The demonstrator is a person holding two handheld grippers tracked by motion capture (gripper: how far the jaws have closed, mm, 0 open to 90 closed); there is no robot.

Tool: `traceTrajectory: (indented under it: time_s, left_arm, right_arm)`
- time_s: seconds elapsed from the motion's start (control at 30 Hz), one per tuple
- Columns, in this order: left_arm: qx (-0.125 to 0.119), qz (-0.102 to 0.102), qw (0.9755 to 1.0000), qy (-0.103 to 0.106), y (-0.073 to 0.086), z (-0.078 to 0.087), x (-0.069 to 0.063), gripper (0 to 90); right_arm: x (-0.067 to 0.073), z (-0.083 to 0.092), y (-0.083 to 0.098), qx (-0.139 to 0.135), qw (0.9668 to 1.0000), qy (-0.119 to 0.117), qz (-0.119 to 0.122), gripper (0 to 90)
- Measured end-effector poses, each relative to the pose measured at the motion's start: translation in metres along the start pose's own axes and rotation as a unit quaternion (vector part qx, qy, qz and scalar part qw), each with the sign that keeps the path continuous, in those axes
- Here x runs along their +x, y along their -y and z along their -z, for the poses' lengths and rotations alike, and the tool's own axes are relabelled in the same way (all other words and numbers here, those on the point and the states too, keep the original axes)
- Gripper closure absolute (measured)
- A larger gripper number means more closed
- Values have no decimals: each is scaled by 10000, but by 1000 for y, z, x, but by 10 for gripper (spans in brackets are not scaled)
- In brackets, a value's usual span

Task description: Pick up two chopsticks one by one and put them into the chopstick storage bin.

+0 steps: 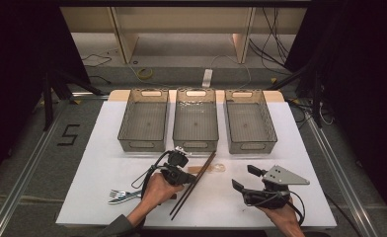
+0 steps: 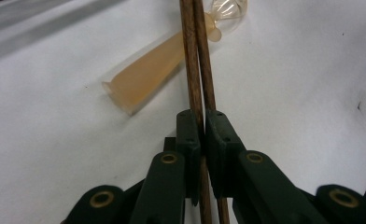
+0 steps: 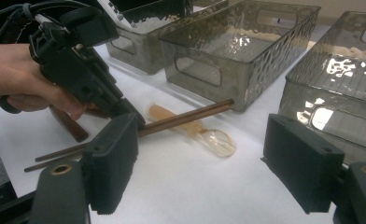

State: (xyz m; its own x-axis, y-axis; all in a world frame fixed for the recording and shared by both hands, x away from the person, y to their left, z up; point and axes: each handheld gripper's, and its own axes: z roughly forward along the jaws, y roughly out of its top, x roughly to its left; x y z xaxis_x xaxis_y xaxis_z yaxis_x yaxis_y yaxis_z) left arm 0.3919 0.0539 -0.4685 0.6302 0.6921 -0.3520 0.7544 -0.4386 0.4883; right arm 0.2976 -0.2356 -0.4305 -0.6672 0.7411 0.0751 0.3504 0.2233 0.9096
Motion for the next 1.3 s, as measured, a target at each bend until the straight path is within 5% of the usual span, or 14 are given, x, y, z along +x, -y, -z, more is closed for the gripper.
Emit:
traceTrajectory:
  time_s: [0.77, 1.3]
  left_arm:
    - [-167, -242, 9995, -133, -4, 16, -3, 844]
    - [-681, -312, 9970, -173, -14, 62, 7, 843]
  right_arm:
    - [0, 0, 0, 24, 10000, -18, 0, 271]
    - [0, 0, 0, 16, 10000, -37, 3, 271]
